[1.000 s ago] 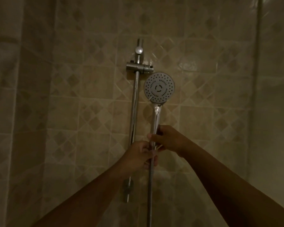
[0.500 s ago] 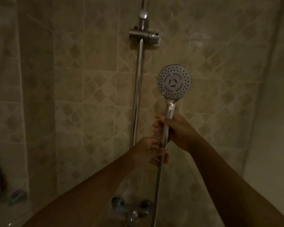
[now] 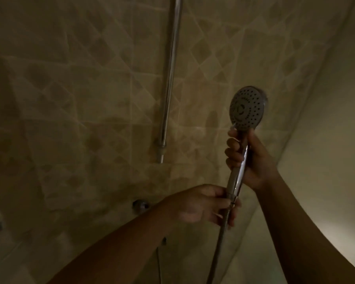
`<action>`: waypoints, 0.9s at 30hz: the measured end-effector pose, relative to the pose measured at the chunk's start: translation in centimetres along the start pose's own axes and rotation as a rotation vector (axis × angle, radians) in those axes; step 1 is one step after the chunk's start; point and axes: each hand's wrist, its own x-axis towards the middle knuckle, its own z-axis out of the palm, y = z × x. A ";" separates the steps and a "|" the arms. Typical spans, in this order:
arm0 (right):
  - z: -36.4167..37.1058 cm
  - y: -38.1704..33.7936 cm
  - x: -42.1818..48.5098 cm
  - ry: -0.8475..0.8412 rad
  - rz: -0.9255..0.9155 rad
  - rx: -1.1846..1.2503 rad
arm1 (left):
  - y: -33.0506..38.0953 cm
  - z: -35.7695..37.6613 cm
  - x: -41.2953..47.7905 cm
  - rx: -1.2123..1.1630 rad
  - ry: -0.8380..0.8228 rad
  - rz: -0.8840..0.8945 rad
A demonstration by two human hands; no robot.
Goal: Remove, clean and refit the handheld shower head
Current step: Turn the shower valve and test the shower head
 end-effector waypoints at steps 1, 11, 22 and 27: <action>-0.1 0.7 -0.5 0.032 0.004 -0.010 | -0.9 -0.4 -0.1 -0.033 -0.042 -0.021; -3.1 9.0 -7.5 0.674 0.021 -0.644 | -11.2 -2.0 -1.9 -0.057 -0.055 -0.266; -9.1 16.9 -14.5 1.084 0.203 -0.950 | -19.8 -8.9 -8.0 -0.128 1.095 -0.296; -10.8 18.0 -16.2 1.216 0.254 -0.780 | -19.6 -12.2 -7.5 -0.217 1.101 -0.303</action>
